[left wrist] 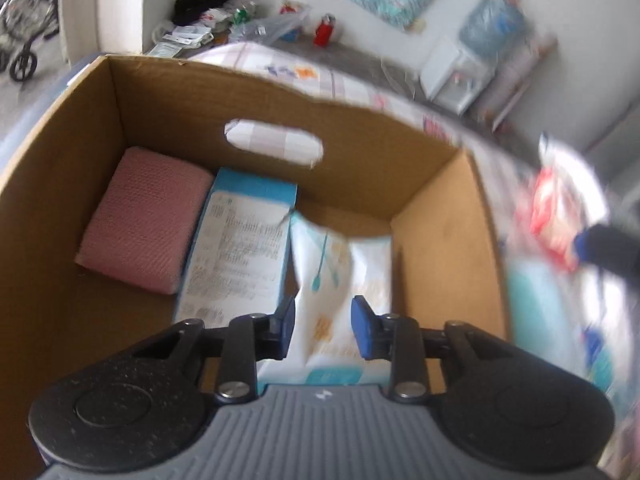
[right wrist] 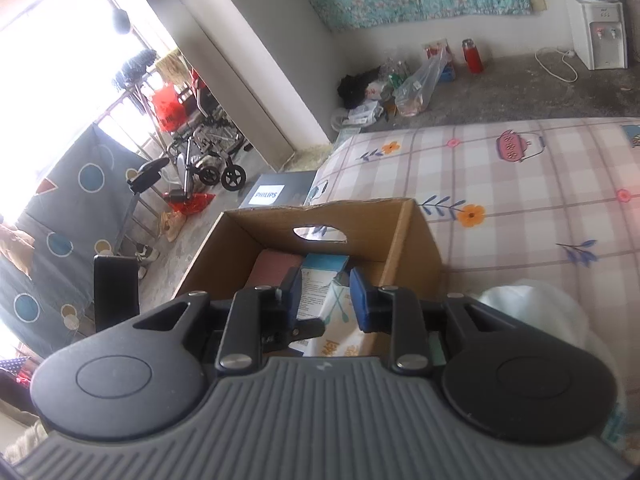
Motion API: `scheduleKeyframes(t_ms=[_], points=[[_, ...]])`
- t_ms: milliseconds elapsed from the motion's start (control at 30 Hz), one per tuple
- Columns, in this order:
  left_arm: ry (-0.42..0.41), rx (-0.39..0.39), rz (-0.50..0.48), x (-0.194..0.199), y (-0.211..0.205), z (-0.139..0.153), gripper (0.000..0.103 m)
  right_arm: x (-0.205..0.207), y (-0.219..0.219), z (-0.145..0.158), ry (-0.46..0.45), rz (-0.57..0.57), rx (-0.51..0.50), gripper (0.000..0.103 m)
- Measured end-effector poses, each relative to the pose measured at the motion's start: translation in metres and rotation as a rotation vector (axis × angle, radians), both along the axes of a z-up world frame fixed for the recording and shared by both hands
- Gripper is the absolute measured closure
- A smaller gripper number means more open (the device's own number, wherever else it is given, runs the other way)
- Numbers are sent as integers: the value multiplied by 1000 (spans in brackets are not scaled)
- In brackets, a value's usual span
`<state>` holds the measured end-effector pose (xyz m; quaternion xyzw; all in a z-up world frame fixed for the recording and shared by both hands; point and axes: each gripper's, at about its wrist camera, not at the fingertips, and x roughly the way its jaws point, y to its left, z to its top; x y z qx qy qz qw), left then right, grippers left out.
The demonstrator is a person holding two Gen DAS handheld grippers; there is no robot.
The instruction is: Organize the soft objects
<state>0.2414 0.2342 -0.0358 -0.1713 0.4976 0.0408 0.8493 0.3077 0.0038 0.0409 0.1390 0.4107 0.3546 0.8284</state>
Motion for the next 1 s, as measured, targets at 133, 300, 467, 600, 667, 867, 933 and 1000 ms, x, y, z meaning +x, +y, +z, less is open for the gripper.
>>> scheduleKeyframes(t_ms=[133,300,467,600,667,867,933,1000], points=[[96,61,-85,-3,-17,-14,72,-8,-24,0,8,-19,35,74],[119,66,-58,7,-26,-33,76,-10,-39,-13,51,-38,60,73],[111,62,-18,15,-30,-33,76,-11,-51,-19,65,-56,64,73],[102,67,12,22,-36,-34,77,-13,-61,-21,66,-76,78,73],[74,44,23,23,-38,-31,77,-14,-66,-24,71,-86,85,73],[18,-2,65,32,-43,-27,78,-24,-80,-30,89,-108,96,73],[8,-18,78,33,-40,-24,77,-29,-86,-32,92,-117,96,73],[11,-36,75,27,-37,-17,76,-34,-93,-32,93,-124,99,73]])
